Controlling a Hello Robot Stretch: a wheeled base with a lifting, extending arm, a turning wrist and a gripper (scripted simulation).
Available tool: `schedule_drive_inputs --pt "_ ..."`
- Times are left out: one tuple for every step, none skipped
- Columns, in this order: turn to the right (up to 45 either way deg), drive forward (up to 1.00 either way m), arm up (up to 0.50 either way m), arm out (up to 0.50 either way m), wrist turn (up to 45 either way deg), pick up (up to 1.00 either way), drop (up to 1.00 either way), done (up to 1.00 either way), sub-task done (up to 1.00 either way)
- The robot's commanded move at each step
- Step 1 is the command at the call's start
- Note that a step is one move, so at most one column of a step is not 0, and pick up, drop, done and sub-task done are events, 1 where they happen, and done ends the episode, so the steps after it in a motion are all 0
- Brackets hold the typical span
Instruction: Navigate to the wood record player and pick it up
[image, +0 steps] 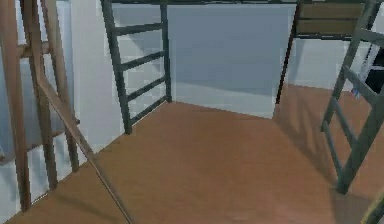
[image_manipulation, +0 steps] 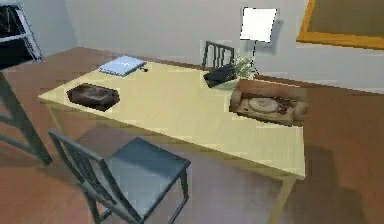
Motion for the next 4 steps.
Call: schedule_drive_inputs --pt "21.0 0.00 0.00 0.00 0.0 0.00 0.00 0.00 0.00" --pt "45.0 0.00 0.00 0.00 0.0 0.00 0.00 0.00 0.00" --pt "45.0 0.00 0.00 0.00 0.0 0.00 0.00 0.00 0.00" --pt "42.0 0.00 0.00 0.00 0.0 0.00 0.00 0.00 0.00"
